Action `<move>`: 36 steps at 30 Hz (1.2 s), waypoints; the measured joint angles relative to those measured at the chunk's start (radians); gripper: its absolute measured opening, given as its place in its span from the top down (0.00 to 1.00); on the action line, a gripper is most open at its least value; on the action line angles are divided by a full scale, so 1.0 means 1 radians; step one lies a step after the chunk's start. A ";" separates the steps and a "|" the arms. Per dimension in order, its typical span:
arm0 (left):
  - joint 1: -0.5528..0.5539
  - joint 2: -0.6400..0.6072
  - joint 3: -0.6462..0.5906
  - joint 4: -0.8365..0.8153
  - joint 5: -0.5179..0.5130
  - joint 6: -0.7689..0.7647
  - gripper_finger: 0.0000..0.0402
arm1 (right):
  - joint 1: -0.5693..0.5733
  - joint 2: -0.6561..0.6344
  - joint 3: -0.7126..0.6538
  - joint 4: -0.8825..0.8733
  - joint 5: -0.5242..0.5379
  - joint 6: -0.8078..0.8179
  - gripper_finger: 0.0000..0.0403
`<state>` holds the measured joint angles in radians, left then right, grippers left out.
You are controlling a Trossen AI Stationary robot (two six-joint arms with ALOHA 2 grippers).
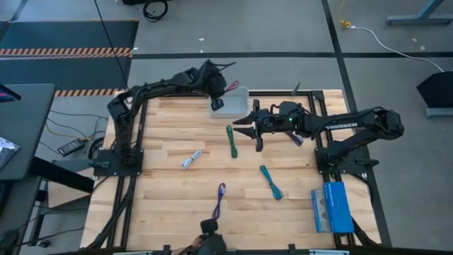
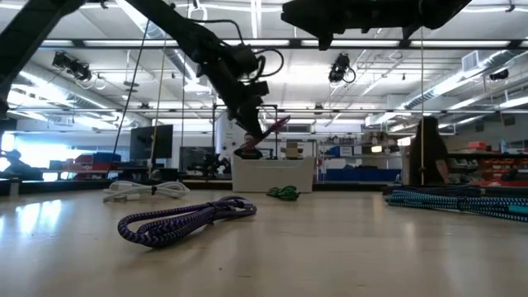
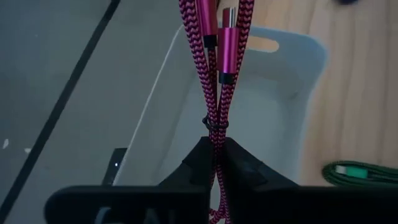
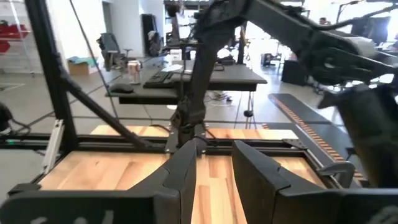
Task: Pick and place USB-C Cables
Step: Put the pink charger cable into the gray bin, then put the white charger cable into the gray bin
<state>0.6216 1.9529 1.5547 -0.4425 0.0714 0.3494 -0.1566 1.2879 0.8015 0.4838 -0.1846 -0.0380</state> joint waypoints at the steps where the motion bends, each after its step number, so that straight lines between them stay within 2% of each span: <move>1: 0.000 0.015 0.014 -0.006 -0.001 0.011 0.93 | 0.000 -0.006 0.000 -0.004 -0.004 0.000 0.73; 8: -0.002 0.050 0.056 -0.012 0.002 0.056 0.94 | 0.010 -0.032 0.000 -0.042 -0.027 -0.022 0.73; 11: -0.002 0.054 0.055 -0.064 0.001 0.075 0.91 | 0.010 -0.032 0.000 -0.045 -0.026 -0.030 0.73; 15: -0.002 0.054 0.055 -0.101 -0.013 0.072 0.81 | 0.010 -0.032 0.000 -0.050 -0.027 -0.042 0.73; 23: -0.011 0.054 0.058 -0.113 -0.056 0.056 0.55 | 0.010 -0.032 0.000 -0.059 -0.027 -0.045 0.73; 26: -0.021 0.047 0.107 -0.254 -0.086 0.055 0.49 | 0.009 -0.032 0.000 -0.104 -0.027 -0.059 0.73; 29: -0.036 0.028 0.187 -0.463 -0.086 0.038 0.47 | 0.009 -0.035 -0.001 -0.172 -0.027 -0.097 0.73; 32: -0.066 -0.001 0.236 -0.653 -0.066 0.004 0.47 | 0.001 -0.043 -0.001 -0.198 -0.027 -0.108 0.73; 36: -0.134 -0.043 0.236 -0.802 -0.041 -0.067 0.51 | -0.014 -0.057 -0.001 -0.207 -0.027 -0.096 0.73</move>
<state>0.4872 1.9098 1.7908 -1.2442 0.0305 0.2826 -0.1703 1.2304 0.8005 0.2768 -0.2111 -0.1340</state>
